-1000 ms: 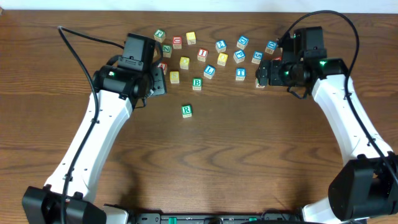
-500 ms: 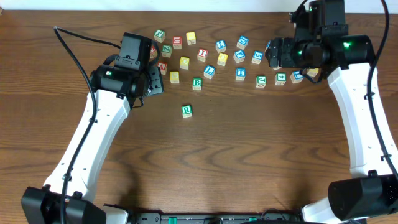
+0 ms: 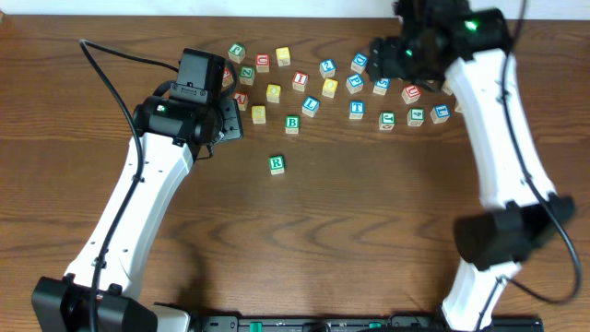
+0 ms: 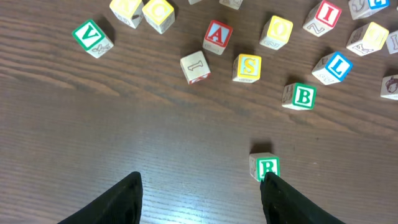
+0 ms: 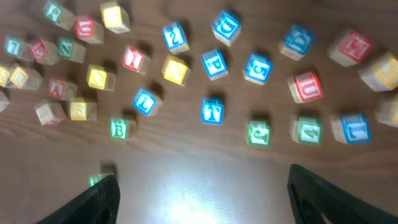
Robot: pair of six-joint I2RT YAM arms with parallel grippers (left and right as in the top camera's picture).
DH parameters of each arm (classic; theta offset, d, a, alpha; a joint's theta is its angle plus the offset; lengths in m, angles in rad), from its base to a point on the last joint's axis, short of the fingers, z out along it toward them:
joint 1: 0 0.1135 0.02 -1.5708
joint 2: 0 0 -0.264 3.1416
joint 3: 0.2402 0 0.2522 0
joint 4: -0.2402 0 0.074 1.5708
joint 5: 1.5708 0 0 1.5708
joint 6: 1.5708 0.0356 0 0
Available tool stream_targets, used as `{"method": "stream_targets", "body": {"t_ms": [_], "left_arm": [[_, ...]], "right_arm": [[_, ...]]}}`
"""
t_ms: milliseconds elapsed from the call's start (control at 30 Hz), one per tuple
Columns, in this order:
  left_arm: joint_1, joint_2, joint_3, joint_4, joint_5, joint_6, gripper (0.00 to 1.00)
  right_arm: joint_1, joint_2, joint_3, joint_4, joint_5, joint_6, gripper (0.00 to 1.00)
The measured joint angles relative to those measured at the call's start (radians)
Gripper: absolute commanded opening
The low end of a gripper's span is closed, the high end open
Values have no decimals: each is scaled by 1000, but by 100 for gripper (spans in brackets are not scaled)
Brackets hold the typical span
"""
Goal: Spell out ROBOT
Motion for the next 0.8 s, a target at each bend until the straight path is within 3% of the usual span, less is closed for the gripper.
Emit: {"method": "stream_targets", "body": {"t_ms": [167, 500, 800], "left_arm": [[0, 0, 0, 0, 0, 0, 60], [0, 0, 0, 0, 0, 0, 60], [0, 0, 0, 0, 0, 0, 60]], "right_arm": [[40, 158, 177, -32, 8, 4, 81], [127, 310, 196, 95, 14, 81, 80], [138, 398, 197, 209, 59, 158, 67]]}}
